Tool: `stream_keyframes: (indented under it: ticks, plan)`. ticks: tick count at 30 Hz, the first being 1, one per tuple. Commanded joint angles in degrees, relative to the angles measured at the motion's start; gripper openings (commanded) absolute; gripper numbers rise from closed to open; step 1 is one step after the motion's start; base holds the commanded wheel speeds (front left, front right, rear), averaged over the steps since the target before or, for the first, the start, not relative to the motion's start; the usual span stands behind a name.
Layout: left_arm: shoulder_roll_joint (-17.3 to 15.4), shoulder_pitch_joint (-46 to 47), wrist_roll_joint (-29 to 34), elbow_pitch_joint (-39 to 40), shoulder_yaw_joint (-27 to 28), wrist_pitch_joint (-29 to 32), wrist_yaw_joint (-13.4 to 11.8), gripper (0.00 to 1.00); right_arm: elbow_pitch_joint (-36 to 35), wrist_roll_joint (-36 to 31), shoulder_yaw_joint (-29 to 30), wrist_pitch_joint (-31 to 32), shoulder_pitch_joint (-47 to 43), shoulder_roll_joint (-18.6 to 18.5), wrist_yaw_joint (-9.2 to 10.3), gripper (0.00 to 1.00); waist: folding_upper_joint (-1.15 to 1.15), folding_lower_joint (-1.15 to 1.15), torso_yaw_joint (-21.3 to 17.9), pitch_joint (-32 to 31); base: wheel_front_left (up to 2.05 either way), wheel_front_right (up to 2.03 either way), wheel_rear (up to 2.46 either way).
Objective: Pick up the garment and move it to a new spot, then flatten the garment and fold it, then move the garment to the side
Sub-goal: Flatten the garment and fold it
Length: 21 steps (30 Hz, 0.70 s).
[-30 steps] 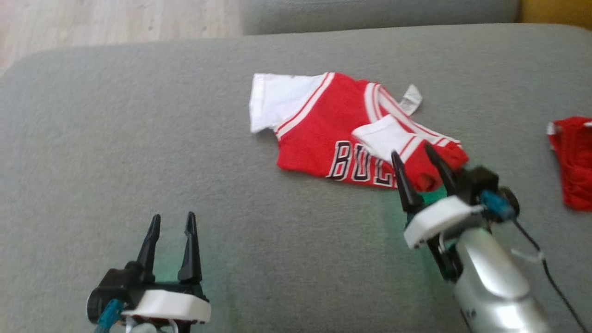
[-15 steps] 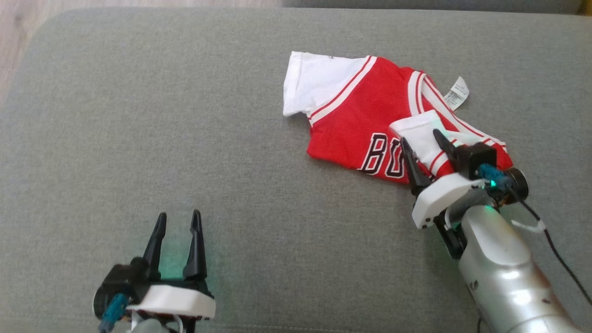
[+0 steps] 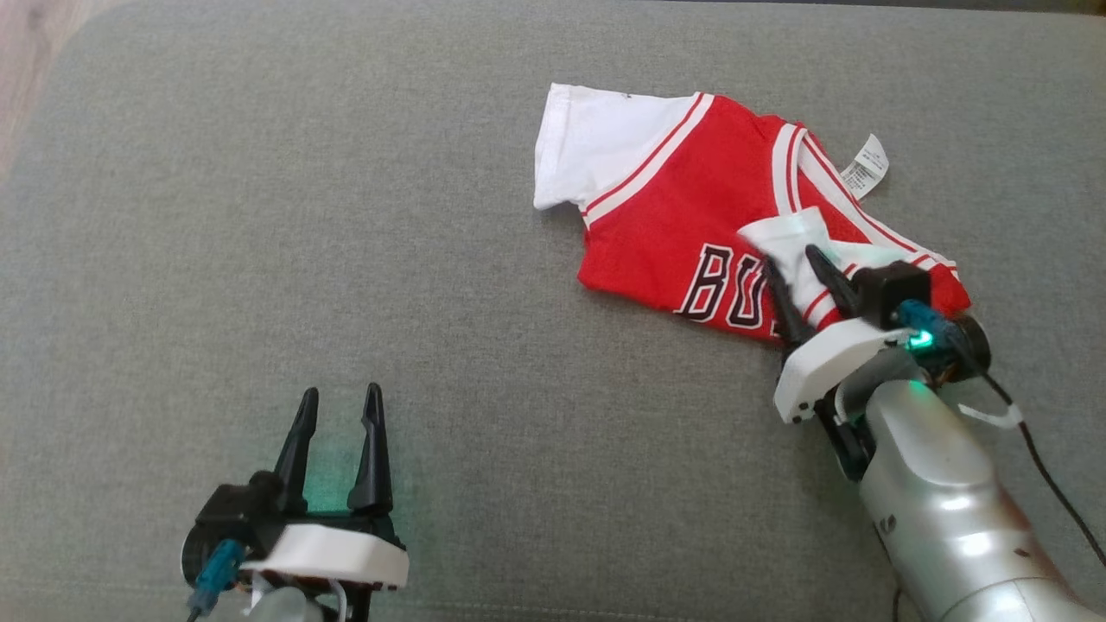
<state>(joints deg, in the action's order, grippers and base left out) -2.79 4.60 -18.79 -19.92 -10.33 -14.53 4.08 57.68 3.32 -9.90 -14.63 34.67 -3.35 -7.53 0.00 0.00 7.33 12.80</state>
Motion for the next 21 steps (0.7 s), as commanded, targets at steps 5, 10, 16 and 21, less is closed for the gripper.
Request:
stream_keyframes:
  ticks: [5, 10, 16, 21]
  plan:
    - [-0.09, 2.22, -0.03, 1.79, 1.63, -0.47, 0.1, 1.0, -5.13, 1.26, -0.34, -0.37, 0.25, 0.47, 0.04, 0.09, 0.0, 0.0, -0.39, -0.03, 0.0, 0.0, 0.0]
    - [-0.09, 1.88, 0.07, 1.99, 1.63, -0.47, 0.05, 1.0, -11.53, 2.97, 0.04, -0.37, -1.32, 0.47, 0.04, 0.0, 0.0, 0.0, -0.89, -0.85, 0.0, 0.0, 0.0]
    - [-0.09, 1.12, 0.02, 1.74, 2.2, -0.47, 0.16, 1.0, -20.95, 5.69, 0.8, -0.37, -1.4, 0.47, 0.04, 0.0, 0.0, 0.0, -1.55, -2.61, 0.0, 0.0, 0.0]
    - [-0.09, -0.22, 0.13, 1.33, 2.77, -0.47, 0.32, 1.0, -31.74, 6.95, 2.73, -0.37, 2.53, 0.47, 0.04, 0.0, 0.0, 0.0, -1.85, -5.58, 0.0, 0.0, 0.0]
